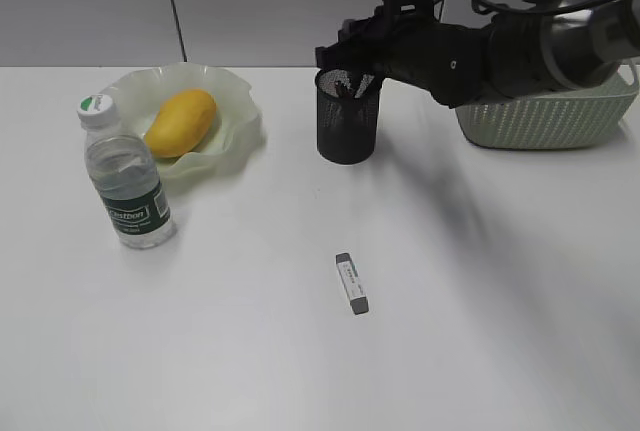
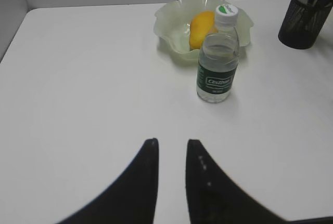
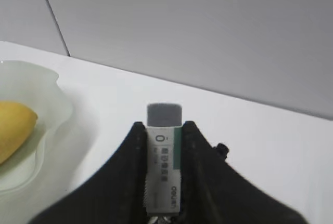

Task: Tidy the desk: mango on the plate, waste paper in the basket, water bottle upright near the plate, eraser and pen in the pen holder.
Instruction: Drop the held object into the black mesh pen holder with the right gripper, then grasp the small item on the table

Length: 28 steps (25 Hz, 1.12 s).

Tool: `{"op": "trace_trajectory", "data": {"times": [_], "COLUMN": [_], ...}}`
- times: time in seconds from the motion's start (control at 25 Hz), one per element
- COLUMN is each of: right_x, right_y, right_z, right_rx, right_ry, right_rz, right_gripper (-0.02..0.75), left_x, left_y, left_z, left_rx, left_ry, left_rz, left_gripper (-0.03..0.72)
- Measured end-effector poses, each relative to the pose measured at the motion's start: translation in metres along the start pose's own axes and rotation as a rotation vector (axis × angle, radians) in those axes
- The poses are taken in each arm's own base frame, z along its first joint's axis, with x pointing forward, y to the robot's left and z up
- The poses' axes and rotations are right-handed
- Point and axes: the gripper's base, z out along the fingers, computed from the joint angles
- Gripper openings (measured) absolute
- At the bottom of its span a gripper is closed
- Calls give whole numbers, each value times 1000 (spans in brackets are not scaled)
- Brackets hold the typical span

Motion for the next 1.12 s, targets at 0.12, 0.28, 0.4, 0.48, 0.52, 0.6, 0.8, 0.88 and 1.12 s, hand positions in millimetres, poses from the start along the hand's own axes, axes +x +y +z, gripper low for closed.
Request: {"op": "trace_trajectory", "data": {"times": [0.12, 0.28, 0.4, 0.48, 0.52, 0.6, 0.8, 0.88, 1.12], "right_x": [4, 4, 2, -10, -19, -37, -72, -77, -62], "right_y": [1, 1, 1, 3, 5, 8, 11, 6, -15], "right_z": [0, 0, -2, -12, -20, -40, -112, -146, -256], "right_rx": [-6, -7, -12, -29, -44, -79, -148, -131, -7], "right_ry": [39, 46, 62, 97, 126, 209, 467, 576, 770], "right_rz": [2, 3, 1, -1, -4, -17, -118, -145, -131], "right_gripper": [198, 416, 523, 543, 547, 551, 519, 496, 473], "left_x": [0, 0, 0, 0, 0, 0, 0, 0, 0], "left_y": [0, 0, 0, 0, 0, 0, 0, 0, 0], "left_z": [0, 0, 0, 0, 0, 0, 0, 0, 0], "left_rx": [0, 0, 0, 0, 0, 0, 0, 0, 0], "left_ry": [0, 0, 0, 0, 0, 0, 0, 0, 0], "left_rz": [0, 0, 0, 0, 0, 0, 0, 0, 0], "left_gripper": [131, 131, 131, 131, 131, 131, 130, 130, 130]}}
